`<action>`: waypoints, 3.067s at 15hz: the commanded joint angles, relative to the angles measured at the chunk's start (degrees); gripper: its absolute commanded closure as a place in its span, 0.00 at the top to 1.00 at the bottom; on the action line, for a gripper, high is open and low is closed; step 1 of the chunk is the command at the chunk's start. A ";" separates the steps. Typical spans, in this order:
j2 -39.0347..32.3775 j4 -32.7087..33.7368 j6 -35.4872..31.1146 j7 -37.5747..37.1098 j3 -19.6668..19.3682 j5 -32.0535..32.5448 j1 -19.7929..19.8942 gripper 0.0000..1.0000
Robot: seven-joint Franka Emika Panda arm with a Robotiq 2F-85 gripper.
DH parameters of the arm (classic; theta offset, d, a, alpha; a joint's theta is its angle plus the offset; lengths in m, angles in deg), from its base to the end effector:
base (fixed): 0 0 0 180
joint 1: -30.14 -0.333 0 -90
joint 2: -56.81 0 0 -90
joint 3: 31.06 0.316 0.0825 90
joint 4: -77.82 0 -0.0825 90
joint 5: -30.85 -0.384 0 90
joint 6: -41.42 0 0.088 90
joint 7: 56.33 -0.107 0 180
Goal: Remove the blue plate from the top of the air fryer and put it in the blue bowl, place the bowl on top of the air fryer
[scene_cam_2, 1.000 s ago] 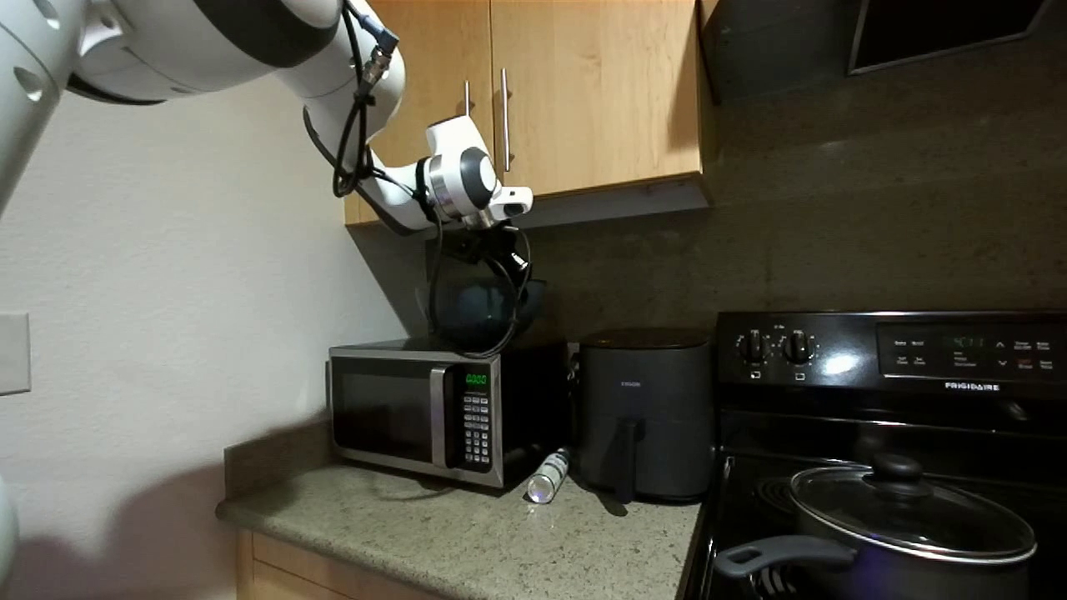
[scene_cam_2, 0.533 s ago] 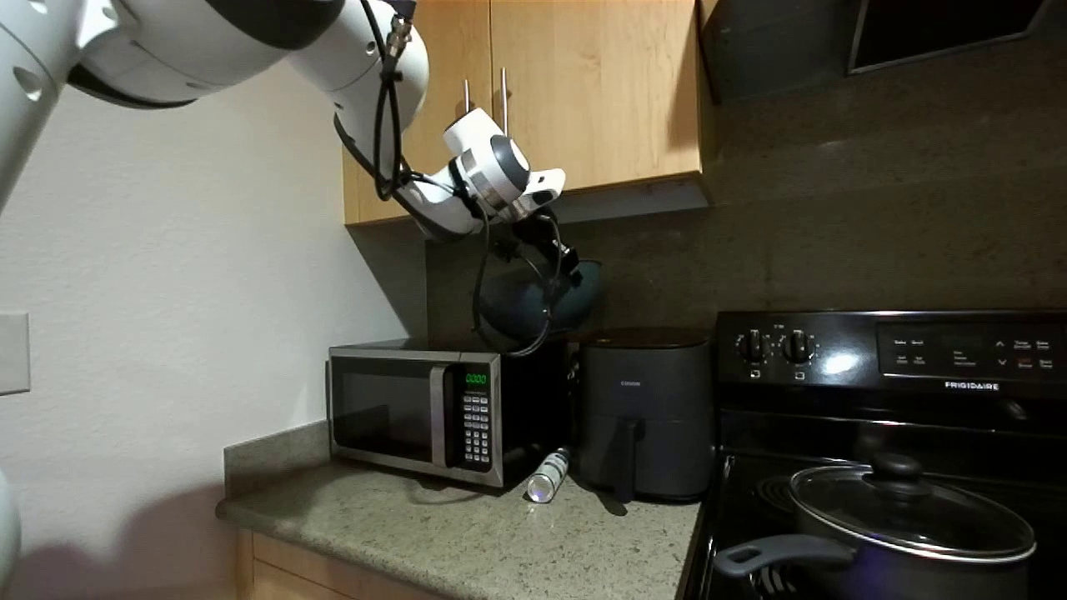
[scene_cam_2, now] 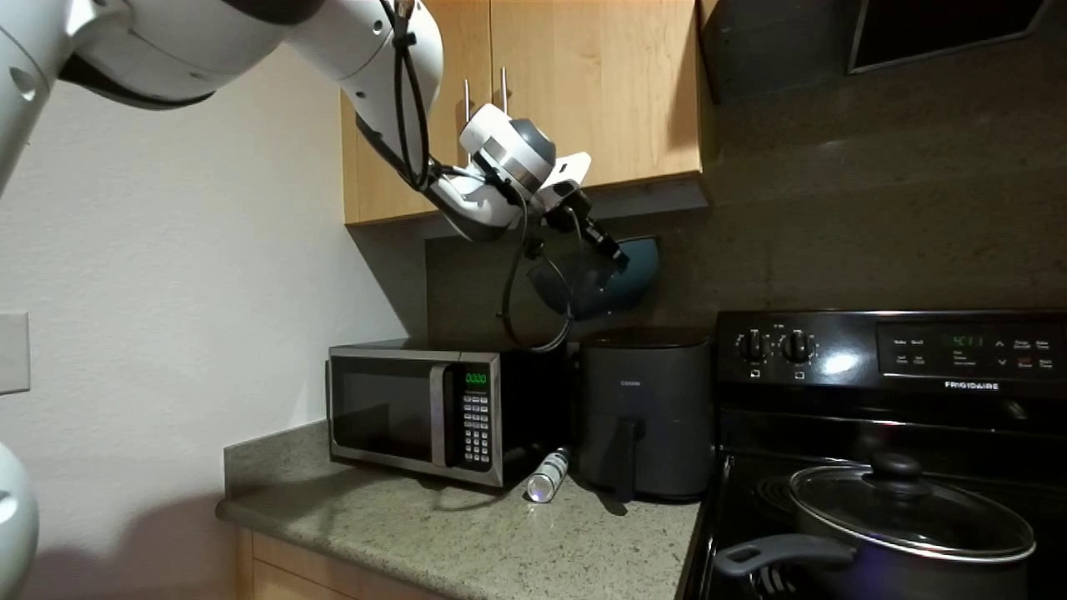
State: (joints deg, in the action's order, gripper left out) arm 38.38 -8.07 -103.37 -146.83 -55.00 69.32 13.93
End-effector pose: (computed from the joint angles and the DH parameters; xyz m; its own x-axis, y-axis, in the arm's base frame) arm 0.7000 -0.0427 0.5807 0.0499 -0.7141 0.6983 -0.7655 -0.4763 -0.4325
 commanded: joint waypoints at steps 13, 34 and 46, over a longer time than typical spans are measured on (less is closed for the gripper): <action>-2.40 2.98 6.46 -4.66 7.79 2.08 7.59 0.09; -7.06 7.51 12.66 -9.70 11.03 6.85 11.41 0.98; -3.92 6.42 6.44 -14.58 9.49 15.80 8.49 1.00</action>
State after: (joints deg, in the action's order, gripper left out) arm 32.59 -0.22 -97.95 -159.07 -44.73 83.28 23.51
